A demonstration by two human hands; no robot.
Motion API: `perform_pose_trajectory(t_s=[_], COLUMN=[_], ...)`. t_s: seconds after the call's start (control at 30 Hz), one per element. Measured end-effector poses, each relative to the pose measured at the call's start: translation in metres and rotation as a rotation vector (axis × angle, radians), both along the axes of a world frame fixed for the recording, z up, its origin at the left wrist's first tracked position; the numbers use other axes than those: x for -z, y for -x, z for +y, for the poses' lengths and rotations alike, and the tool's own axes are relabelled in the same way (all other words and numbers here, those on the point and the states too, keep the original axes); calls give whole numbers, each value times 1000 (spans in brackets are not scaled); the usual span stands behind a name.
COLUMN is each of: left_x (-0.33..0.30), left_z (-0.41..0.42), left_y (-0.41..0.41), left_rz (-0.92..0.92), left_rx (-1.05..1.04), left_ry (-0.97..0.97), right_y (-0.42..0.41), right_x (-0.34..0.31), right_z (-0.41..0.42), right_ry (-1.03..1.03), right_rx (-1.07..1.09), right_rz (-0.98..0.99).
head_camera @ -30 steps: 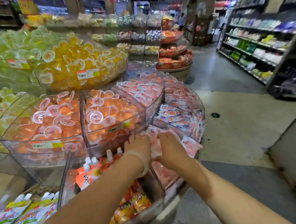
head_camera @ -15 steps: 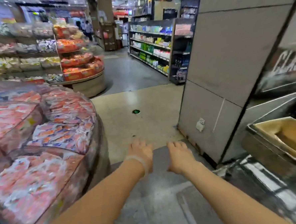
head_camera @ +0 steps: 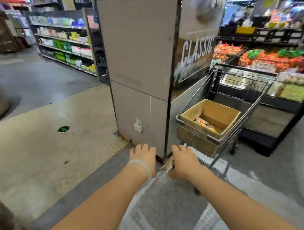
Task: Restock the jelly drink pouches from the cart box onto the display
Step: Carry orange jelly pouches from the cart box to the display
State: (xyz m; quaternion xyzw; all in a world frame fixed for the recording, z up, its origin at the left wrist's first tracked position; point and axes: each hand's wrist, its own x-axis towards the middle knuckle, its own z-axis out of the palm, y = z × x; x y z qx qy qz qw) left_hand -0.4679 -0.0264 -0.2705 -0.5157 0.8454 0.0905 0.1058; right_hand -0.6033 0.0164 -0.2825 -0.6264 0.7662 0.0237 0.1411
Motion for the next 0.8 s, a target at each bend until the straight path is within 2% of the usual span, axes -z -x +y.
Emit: perform_pose_trajectory(t_s=[0.37,0.6,0.8], left_x=[-9,28,45], left_z=[-187,-247,-312], left_y=[144,247,352], left_rz=[35,-65,-81], left_rx=[277,454,503], left_ry=[40,-52,-39], right_y=[125,210,320], right_x=[-8,28,49], right_z=[-148,-188,-256], right_ry=[47,-64,-35], right_rx=[271,445,462], right_rz=[-24,-70,-53])
